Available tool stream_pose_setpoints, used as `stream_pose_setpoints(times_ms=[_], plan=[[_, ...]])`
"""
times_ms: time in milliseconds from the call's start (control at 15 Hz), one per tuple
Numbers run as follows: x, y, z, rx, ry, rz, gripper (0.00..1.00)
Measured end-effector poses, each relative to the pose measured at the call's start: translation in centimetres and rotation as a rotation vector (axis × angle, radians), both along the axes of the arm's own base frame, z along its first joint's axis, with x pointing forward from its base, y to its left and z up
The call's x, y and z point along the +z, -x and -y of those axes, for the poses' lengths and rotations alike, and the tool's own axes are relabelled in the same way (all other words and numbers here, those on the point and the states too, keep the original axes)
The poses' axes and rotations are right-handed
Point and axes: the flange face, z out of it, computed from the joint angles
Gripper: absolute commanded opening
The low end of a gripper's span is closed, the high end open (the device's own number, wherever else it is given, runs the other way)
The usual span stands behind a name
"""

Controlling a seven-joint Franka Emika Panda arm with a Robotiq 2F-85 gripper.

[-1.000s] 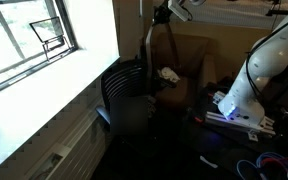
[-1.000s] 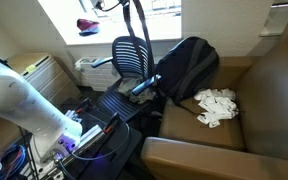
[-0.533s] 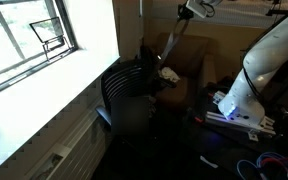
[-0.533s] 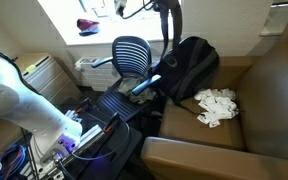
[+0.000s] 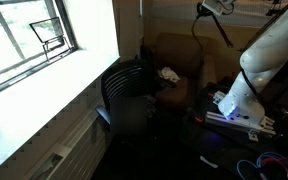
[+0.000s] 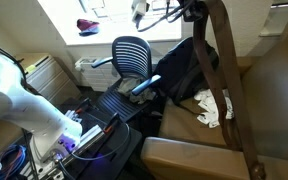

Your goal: Move the belt to the armrest of the brown couch

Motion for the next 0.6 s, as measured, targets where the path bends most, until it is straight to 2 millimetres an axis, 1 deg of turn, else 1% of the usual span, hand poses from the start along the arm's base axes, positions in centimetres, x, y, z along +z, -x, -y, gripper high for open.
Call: stream_pose_setpoints(times_ms=[133,200,333,467,533,600], plan=[[-0.6,0.2,0.0,-0.033,-0.071,0.067,0.01],[-1.0,0.6,0.3,-0.061,-0.114,0.11,0.01],[-2.1,2.5,1.7,-0.139,-0.19,0.192,0.01],[-3.3,5.2,3.5,-0.23,-0.226,0.268,0.01],[-3.9,6.5,4.2,-0.268,-0.228,0.296,0.3],[-4.5,7.3,4.7,-0.29,-0.234,0.312,0.06]])
